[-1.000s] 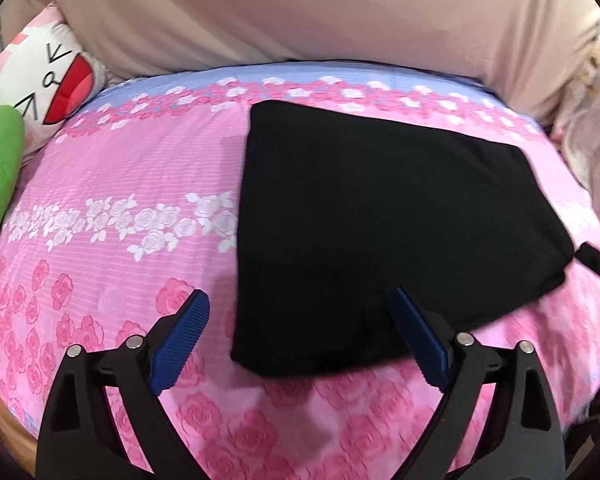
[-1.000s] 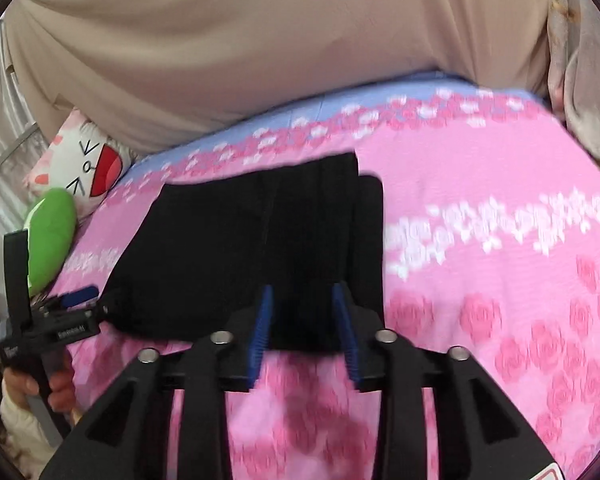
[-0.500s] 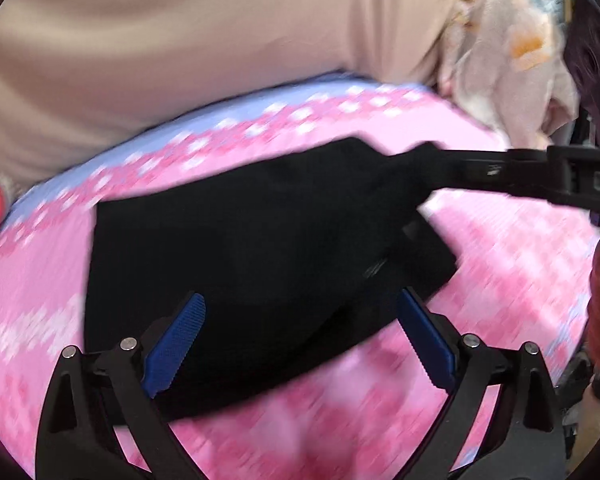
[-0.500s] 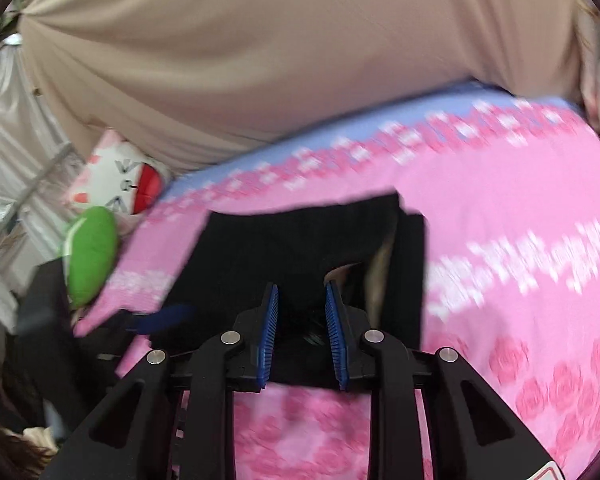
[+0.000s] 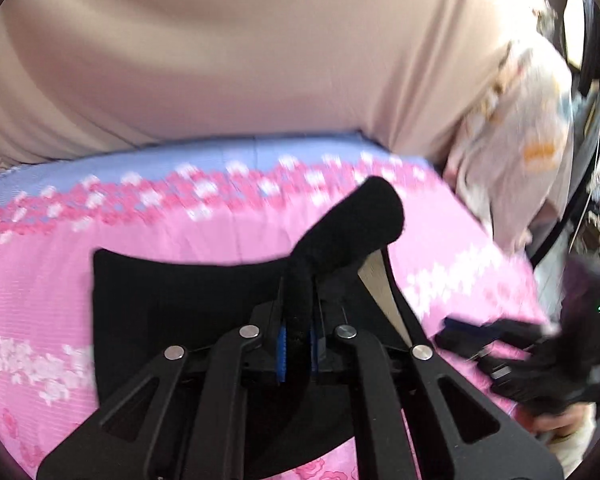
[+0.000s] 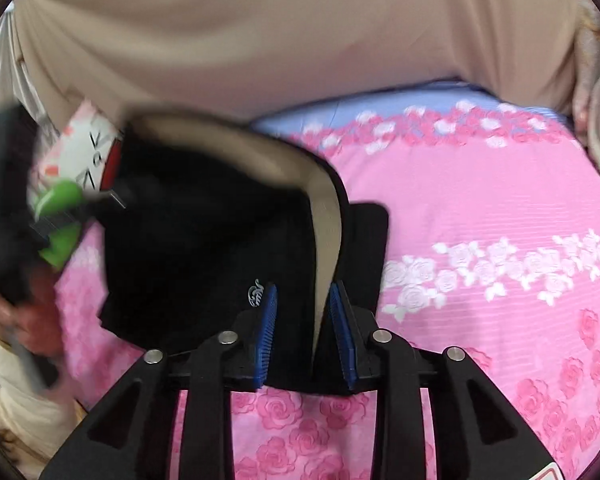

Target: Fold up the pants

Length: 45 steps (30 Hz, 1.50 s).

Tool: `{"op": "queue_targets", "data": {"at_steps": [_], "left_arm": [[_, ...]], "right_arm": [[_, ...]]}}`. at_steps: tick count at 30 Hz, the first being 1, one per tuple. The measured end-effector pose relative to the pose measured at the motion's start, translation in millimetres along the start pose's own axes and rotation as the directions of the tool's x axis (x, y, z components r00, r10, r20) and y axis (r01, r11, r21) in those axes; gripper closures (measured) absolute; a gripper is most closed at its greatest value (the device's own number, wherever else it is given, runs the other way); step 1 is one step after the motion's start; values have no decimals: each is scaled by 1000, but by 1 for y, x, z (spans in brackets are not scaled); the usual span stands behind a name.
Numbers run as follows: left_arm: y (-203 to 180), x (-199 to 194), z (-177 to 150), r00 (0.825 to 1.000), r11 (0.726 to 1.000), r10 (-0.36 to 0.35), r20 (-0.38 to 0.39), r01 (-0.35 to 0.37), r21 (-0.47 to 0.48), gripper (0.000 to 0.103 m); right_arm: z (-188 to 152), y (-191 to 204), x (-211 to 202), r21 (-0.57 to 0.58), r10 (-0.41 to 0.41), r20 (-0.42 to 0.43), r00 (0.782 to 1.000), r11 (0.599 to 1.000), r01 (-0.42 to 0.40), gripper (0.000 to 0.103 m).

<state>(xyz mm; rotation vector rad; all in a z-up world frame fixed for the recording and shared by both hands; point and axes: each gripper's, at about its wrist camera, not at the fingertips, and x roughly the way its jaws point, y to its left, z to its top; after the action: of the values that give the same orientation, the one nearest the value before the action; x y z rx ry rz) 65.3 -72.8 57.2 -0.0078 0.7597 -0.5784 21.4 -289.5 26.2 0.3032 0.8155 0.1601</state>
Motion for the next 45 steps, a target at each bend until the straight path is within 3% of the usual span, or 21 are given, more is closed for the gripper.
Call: {"op": "queue_targets", "data": {"at_steps": [2, 6, 8, 11, 12, 15, 17, 20, 22, 23, 24, 25, 26, 28, 30, 31, 33, 35, 37, 42, 45], "left_arm": [[3, -8, 4, 1000, 1000, 4, 21, -4, -10, 97], [3, -11, 3, 1000, 1000, 18, 25, -18, 5, 97], [4, -9, 3, 1000, 1000, 19, 18, -19, 7, 97], [-2, -18, 3, 999, 1000, 3, 36, -4, 18, 97], [-6, -22, 2, 999, 1000, -12, 40, 11, 23, 97], [-26, -15, -10, 997, 996, -72, 8, 71, 52, 96], [-41, 14, -30, 992, 993, -97, -78, 102, 58, 95], [-49, 60, -69, 968, 993, -93, -234, 106, 42, 90], [-45, 53, -83, 973, 995, -76, -216, 88, 47, 86], [-42, 44, -84, 977, 995, -79, -199, 90, 48, 68], [-37, 34, -85, 981, 996, -74, -181, 83, 44, 39], [-30, 19, -84, 988, 998, -47, -144, 52, 31, 29], [-23, 5, -82, 994, 999, -30, -102, 33, 21, 24], [-7, -17, -79, 999, 1000, 14, -51, -15, -10, 23], [8, -27, -76, 997, 996, 66, -34, -68, -51, 18], [17, -28, -76, 994, 992, 105, -40, -107, -68, 18], [29, -26, -78, 983, 981, 171, -62, -175, -80, 18], [40, -19, -83, 971, 970, 219, -96, -228, -91, 18], [48, -12, -86, 960, 960, 246, -131, -260, -103, 18], [56, -5, -94, 943, 944, 301, -143, -316, -99, 18], [61, 5, -97, 930, 933, 333, -156, -349, -91, 18]], "right_arm": [[8, 6, 19, -35, -9, -4, 1000, 999, 9, 53], [22, 11, 70, -81, -36, -60, 998, 996, 31, 50], [25, 13, 85, -88, -32, -79, 996, 996, 25, 79], [36, 23, 63, -97, 4, -26, 1000, 995, -7, 87], [41, 25, 44, -97, 1, 21, 1000, 995, 1, 99], [46, 4, 35, -49, 24, 34, 999, 999, -22, 98], [35, -17, 65, -17, -30, -69, 997, 999, 29, 96], [23, -39, 58, 119, 43, -29, 999, 992, -39, 97], [21, -46, 26, 168, -38, 42, 998, 985, 30, 81], [20, -48, 13, 171, -71, 65, 995, 983, 59, 81], [19, -49, 1, 174, -74, 78, 994, 983, 59, 78], [17, -50, -9, 185, -49, 89, 995, 982, 32, 72], [16, -51, -19, 199, -2, 101, 995, 980, -19, 67], [14, -42, -25, 190, 63, 97, 993, 978, -81, 46], [8, -27, -19, 168, 123, 80, 989, 977, -135, 37], [5, -19, -12, 151, 161, 63, 985, 974, -169, 37], [-8, 0, 4, 123, 110, 12, 994, 986, -111, 37], [-17, 12, 27, 55, -23, -43, 999, 998, 25, 54], [-13, 20, 31, 21, -59, -41, 997, 998, 60, 92], [8, 33, -9, -23, -44, 72, 996, 999, 46, 91], [-7, 6, 35, 1, -117, -49, 992, 993, 117, 83]]}}
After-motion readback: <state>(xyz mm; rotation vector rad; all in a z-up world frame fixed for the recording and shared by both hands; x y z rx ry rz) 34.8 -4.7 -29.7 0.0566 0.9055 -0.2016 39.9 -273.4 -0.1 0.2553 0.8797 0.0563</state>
